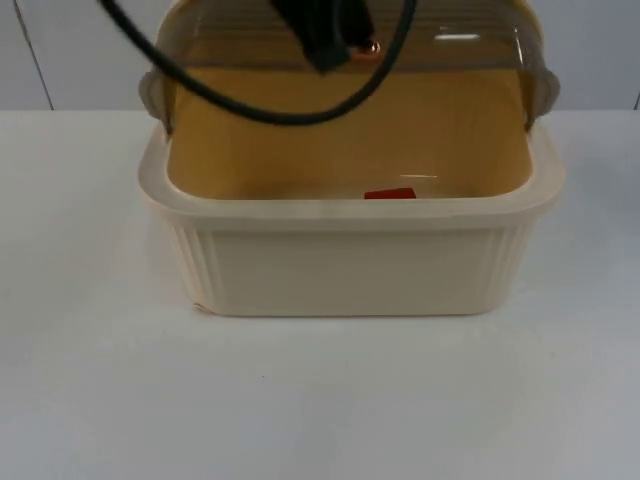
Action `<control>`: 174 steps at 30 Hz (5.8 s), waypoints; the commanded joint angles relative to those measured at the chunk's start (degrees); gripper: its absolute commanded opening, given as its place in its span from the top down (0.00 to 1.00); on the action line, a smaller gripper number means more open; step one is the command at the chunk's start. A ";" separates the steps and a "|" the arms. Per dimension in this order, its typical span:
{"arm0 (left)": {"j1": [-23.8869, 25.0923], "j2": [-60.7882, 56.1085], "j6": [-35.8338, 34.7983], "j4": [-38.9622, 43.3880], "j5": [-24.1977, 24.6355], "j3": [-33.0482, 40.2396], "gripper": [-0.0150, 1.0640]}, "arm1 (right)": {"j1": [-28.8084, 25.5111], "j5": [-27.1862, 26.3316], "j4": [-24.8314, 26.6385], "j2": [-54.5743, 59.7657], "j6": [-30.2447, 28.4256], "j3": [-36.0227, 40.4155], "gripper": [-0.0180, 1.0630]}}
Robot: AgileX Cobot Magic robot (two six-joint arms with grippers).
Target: Open the box lid with the left hand, place the block into the box with the right hand, then close the box lid with the left hand.
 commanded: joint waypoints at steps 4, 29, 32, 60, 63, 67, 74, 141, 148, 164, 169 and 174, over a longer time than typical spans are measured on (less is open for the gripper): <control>-1.78 -4.64 3.95 4.81 -10.81 15.39 0.99 | 0.31 -0.47 0.49 -0.69 0.08 0.14 0.02; -8.74 -25.07 -1.56 9.71 -32.21 28.63 0.99 | 0.31 -0.83 0.73 -0.69 0.08 0.14 0.02; -6.23 -28.88 -7.78 9.40 -39.59 28.63 0.99 | 0.31 -0.83 0.73 -0.69 0.08 0.14 0.02; 32.37 -30.21 -21.42 -27.63 -28.39 27.83 0.99 | 0.31 -1.19 2.21 -0.69 0.21 0.14 0.02; 32.37 -27.51 -31.67 -17.79 -22.49 24.39 0.99 | 0.31 -0.96 2.21 -0.69 0.21 0.14 0.02; 30.34 -24.60 -46.47 3.58 -15.50 18.36 0.99 | 0.31 -0.60 2.21 -0.69 0.21 0.14 0.02; 26.47 -24.17 -61.22 24.53 -15.04 14.02 0.99 | 0.31 -0.48 3.61 -0.69 0.10 0.14 0.02; 26.06 -54.41 -63.52 21.58 -34.52 13.56 0.02 | 0.31 -10.93 2.63 -23.02 -1.95 0.14 0.02; 26.06 -56.70 -63.52 21.58 -19.33 13.56 0.02 | 0.31 -6.41 1.58 -25.78 -1.95 0.14 0.02; 25.93 -72.44 -45.02 2.51 -1.49 13.56 0.02 | 10.25 9.85 -1.38 -45.58 -0.77 0.14 0.02; 25.93 -76.95 -33.88 -7.80 3.98 13.56 0.02 | 10.25 19.19 -4.66 -50.36 -0.88 0.14 0.02; 25.93 -83.87 -33.88 -7.63 4.26 13.78 0.02 | 10.59 20.45 -8.48 -56.83 3.12 0.14 0.02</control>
